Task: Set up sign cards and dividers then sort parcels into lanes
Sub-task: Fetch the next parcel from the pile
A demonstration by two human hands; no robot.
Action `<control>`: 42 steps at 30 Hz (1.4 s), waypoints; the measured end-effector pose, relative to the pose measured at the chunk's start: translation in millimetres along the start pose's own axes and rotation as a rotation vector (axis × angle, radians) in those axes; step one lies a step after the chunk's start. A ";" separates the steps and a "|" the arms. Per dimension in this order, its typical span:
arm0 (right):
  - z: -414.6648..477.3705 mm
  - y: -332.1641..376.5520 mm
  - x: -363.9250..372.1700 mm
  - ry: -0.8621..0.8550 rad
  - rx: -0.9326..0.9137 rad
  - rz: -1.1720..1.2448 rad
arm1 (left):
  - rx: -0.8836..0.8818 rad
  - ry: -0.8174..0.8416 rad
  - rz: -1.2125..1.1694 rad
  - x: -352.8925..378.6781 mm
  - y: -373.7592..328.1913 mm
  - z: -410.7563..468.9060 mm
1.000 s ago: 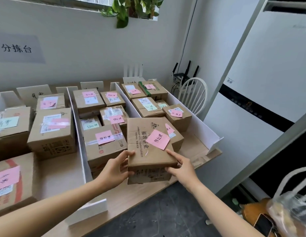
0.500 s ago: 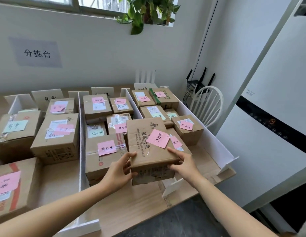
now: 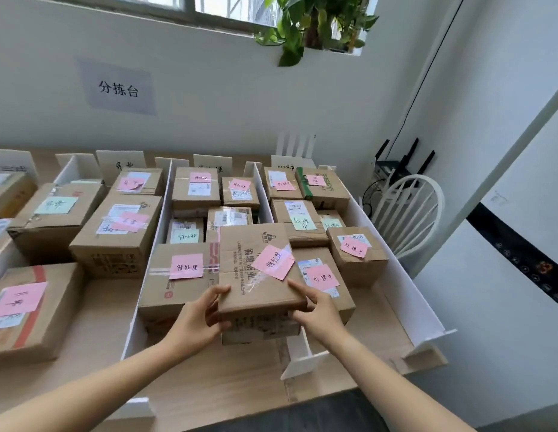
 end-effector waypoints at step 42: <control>37.6 -67.3 42.7 0.180 0.077 -0.416 | -0.280 -0.215 0.316 13.4 83.1 -1.8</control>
Point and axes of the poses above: each hand's wrist, its own z-axis towards the middle knuckle, its own x-axis out of the palm, y = z × x, the point moved 7 cm from there along z, towards the middle knuckle, and after that the axes turned 4 degrees about -x, right-handed, at the moved point
